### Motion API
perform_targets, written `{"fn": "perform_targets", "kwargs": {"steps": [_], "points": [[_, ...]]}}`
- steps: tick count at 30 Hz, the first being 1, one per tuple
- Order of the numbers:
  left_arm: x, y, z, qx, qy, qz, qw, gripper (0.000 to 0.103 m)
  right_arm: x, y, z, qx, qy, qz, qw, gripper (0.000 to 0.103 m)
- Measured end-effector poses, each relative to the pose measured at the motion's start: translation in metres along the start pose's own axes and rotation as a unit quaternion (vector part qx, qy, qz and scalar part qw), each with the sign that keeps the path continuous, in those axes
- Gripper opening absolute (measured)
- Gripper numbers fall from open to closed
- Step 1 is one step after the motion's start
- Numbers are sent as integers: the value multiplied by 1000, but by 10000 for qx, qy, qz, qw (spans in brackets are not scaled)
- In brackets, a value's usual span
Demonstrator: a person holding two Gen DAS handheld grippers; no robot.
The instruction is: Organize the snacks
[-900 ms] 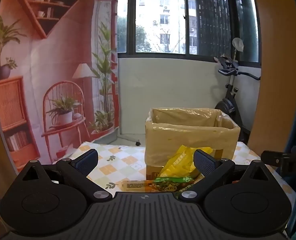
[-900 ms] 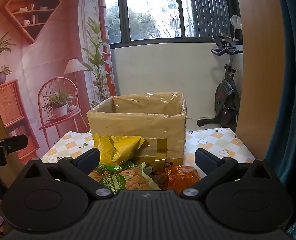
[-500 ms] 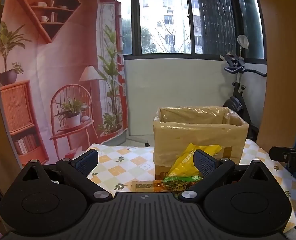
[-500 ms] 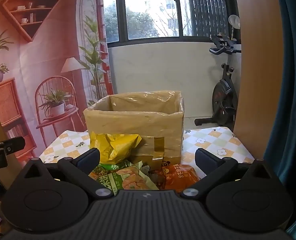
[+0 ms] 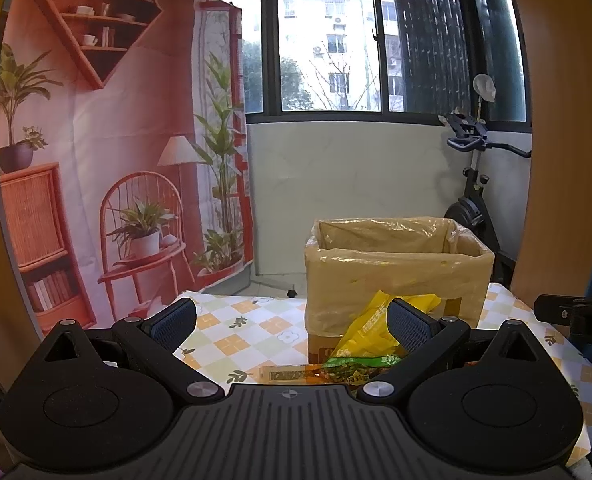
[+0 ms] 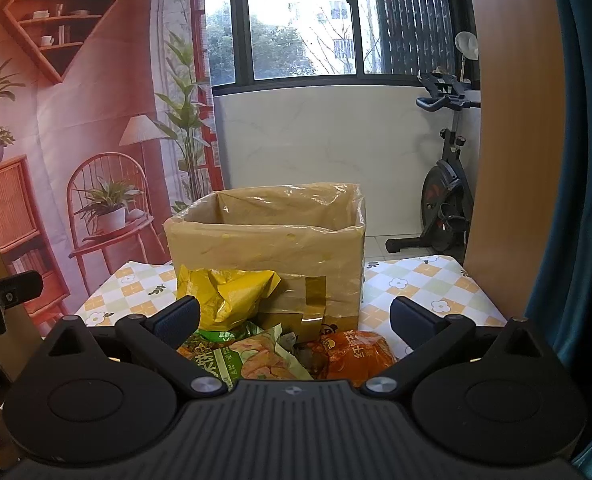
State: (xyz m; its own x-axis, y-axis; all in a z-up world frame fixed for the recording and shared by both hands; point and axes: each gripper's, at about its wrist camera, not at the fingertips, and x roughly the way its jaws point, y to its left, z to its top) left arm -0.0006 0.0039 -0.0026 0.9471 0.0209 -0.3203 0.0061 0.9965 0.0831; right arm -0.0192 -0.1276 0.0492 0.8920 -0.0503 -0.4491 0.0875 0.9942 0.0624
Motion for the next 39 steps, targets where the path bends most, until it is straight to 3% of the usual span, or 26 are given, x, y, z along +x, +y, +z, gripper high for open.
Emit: {"fn": "perform_targets", "kwargs": {"steps": [39], "points": [[2, 1, -2, -11, 76, -114, 9999, 102, -2, -2, 0, -14, 17, -68, 10000, 103]]}}
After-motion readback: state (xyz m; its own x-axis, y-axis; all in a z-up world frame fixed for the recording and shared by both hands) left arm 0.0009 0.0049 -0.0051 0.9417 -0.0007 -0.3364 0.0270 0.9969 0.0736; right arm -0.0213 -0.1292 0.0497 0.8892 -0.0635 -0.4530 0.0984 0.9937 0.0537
